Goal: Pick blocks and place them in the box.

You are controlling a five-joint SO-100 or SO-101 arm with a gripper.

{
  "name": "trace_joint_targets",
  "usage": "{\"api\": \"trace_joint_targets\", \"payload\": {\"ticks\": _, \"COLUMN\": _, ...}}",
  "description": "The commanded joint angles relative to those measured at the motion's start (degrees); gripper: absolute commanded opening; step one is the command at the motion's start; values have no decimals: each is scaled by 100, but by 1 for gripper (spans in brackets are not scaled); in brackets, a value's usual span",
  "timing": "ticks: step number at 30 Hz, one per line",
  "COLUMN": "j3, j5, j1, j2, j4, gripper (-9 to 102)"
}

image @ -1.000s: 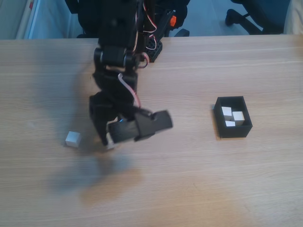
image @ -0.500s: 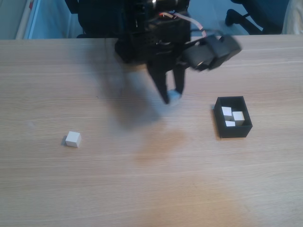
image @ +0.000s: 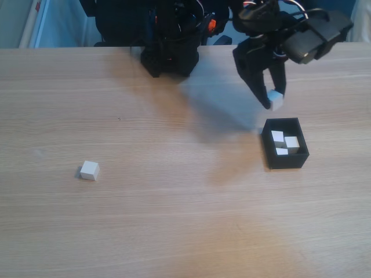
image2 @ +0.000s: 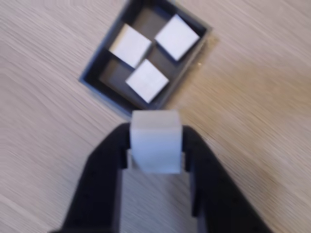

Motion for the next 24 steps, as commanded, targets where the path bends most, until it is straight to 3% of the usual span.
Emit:
{"api": "trace_joint_targets", "payload": {"ticks": 1, "j3": -439, "j5": 193, "j1": -79, "j2": -211, "j4": -158, "gripper": 0}}
{"api": "trace_joint_targets", "payload": {"ticks": 24, "j3": -1485, "j5": 554, "j1": -97, "j2": -1187, "j4": 0, "gripper": 12}}
